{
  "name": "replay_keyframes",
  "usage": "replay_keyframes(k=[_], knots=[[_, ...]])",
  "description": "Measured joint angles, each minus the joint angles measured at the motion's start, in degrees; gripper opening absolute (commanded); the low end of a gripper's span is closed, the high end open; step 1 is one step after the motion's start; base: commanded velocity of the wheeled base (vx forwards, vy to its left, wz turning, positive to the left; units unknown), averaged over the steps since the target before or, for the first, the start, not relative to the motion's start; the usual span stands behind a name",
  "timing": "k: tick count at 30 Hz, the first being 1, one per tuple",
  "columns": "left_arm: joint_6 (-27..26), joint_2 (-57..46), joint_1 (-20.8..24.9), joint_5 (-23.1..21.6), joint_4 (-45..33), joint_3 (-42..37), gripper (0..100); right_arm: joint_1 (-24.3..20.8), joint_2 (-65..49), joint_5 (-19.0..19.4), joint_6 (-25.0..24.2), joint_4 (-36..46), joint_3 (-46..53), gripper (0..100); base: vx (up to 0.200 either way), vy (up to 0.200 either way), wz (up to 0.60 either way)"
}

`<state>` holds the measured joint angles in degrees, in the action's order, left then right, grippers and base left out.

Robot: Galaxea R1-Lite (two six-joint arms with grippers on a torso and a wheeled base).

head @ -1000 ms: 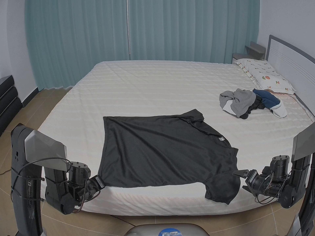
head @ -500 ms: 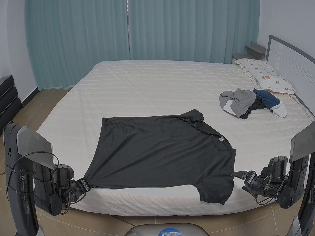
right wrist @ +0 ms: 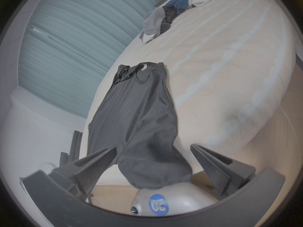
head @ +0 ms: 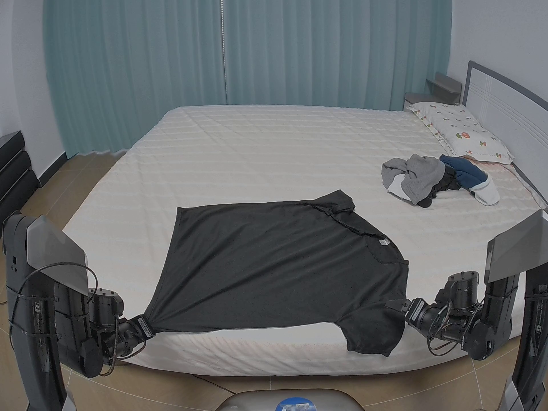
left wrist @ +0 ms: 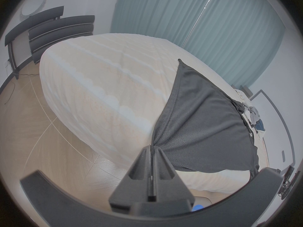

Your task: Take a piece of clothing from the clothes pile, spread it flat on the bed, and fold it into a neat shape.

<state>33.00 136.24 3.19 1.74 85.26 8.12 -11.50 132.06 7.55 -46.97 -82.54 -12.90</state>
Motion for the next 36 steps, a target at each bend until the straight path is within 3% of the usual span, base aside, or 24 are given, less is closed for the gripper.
replay_keyframes(k=[6, 7, 22, 36], knots=[[-0.05, 0.02, -0.77, -0.11, -0.02, 0.15, 0, -0.49, 3.02, -1.72, 1.13, -0.52, -2.8, 100, 0.0, 0.0, 0.0], [-0.05, 0.04, -0.8, -0.11, -0.02, 0.17, 0, -0.49, 3.33, -1.76, 1.18, -0.56, -3.02, 0, 0.0, 0.0, 0.0], [-0.29, 0.15, -0.99, -0.13, -0.02, 0.22, 0, -1.78, 2.91, -4.73, 3.24, -0.22, -0.44, 0, 0.0, 0.0, 0.0], [-8.42, 0.17, -3.55, -0.09, -0.04, -1.45, 0, -1.95, 1.76, -4.21, 6.52, -5.34, 9.57, 0, 0.0, 0.0, 0.0]])
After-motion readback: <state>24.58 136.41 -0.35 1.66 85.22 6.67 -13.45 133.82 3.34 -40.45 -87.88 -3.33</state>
